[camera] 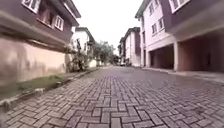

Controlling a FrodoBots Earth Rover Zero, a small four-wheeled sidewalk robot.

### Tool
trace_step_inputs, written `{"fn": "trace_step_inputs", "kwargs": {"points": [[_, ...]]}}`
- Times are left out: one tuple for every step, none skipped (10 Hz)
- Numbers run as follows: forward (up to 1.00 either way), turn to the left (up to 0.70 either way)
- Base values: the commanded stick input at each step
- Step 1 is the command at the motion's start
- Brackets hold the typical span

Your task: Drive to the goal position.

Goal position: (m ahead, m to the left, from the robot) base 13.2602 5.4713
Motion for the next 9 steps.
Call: {"fn": "trace_step_inputs", "kwargs": {"points": [[0.69, 0.03], [0.69, 0.03], [0.69, 0.03], [0.69, 0.03], [0.69, 0.03], [0.69, 0.03], [0.69, 0.03], [0.69, 0.03], [0.69, 0.03]]}}
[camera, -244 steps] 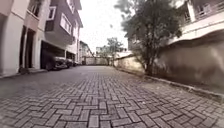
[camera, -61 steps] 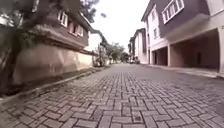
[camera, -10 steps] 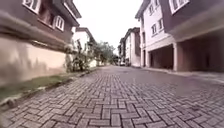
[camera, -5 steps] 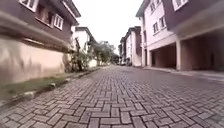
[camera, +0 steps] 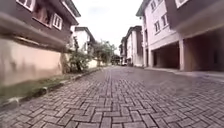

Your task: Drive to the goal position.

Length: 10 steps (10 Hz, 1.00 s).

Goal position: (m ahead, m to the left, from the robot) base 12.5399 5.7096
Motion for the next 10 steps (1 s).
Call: {"fn": "trace_step_inputs", "kwargs": {"points": [[0.69, 0.03], [0.69, 0.03], [0.69, 0.03], [0.69, 0.03], [0.69, 0.03], [0.69, 0.03], [0.69, 0.03], [0.69, 0.03], [0.69, 0.03], [0.69, 0.03]]}}
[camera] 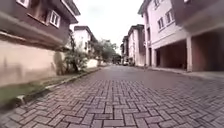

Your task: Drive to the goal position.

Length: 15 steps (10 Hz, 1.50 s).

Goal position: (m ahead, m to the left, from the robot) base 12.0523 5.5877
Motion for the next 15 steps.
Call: {"fn": "trace_step_inputs", "kwargs": {"points": [[0.69, 0.03], [0.69, 0.03], [0.69, 0.03], [0.69, 0.03], [0.69, 0.03], [0.69, 0.03], [0.69, 0.03], [0.69, 0.03], [0.69, 0.03], [0.69, 0.03], [0.69, 0.03], [0.69, 0.03], [0.69, 0.03], [0.69, 0.03], [0.69, 0.03]]}}
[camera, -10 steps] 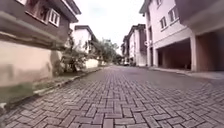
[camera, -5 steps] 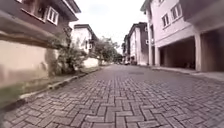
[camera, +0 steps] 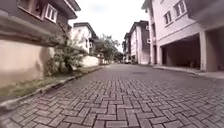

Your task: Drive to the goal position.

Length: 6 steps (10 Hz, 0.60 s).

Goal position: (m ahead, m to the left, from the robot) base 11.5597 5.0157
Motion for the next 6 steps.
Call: {"fn": "trace_step_inputs", "kwargs": {"points": [[0.69, 0.03], [0.69, 0.03], [0.69, 0.03], [0.69, 0.03], [0.69, 0.03], [0.69, 0.03]]}}
